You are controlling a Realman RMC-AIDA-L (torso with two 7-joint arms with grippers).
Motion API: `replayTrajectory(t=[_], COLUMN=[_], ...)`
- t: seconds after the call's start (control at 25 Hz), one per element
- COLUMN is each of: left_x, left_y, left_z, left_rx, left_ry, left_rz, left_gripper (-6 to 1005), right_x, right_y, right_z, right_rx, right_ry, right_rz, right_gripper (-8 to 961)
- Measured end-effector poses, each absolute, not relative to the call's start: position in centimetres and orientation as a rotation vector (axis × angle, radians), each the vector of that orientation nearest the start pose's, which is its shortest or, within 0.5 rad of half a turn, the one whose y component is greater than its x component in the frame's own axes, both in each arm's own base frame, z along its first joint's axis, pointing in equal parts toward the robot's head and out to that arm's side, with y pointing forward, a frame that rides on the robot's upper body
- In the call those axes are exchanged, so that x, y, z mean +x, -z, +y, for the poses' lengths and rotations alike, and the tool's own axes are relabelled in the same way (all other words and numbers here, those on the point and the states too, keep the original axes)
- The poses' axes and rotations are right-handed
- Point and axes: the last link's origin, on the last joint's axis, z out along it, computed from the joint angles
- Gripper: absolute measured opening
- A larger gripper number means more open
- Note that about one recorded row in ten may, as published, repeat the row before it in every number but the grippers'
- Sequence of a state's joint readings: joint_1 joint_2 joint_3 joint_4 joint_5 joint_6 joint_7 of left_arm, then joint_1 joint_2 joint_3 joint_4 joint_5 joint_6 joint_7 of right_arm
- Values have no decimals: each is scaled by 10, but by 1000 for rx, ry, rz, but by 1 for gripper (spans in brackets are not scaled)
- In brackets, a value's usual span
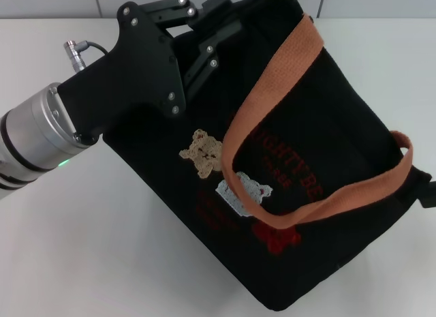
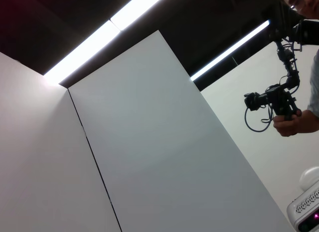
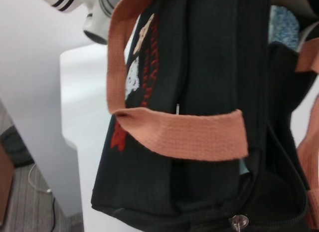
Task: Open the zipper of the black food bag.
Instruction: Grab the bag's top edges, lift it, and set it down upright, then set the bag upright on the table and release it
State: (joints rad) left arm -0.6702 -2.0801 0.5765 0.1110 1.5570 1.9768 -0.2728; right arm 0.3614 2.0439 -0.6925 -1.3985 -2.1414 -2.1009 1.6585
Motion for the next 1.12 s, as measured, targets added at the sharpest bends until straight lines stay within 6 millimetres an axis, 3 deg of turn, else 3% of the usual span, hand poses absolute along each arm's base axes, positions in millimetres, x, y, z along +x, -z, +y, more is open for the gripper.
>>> replayTrajectory(t=[0.24, 0.48, 0.64, 0.72, 0.88, 1.12], left_x=[-181, -183, -193, -198, -201, -201], left_y=[9, 9, 10, 9, 8, 9], left_z=[300, 300, 293, 289, 287, 285], left_rx=[-2100, -2095, -2092, -2089, -2086, -2090], left_ry=[1469, 1452, 1432, 1428, 1427, 1432], left_rz=[489, 479, 443, 428, 420, 422], left_gripper=[190, 190, 190, 190, 190, 190], right_x=[253, 265, 273, 280, 285, 283], right_y=[-114, -137, -135, -130, -126, -110], right_z=[267, 269, 271, 270, 270, 284], right_rx=[-2911, -2718, -2699, -2736, -2773, -2792], right_ry=[-386, -599, -616, -534, -456, -422], right_rz=[592, 668, 703, 701, 704, 707], right_gripper=[91, 114, 236, 297, 515, 620])
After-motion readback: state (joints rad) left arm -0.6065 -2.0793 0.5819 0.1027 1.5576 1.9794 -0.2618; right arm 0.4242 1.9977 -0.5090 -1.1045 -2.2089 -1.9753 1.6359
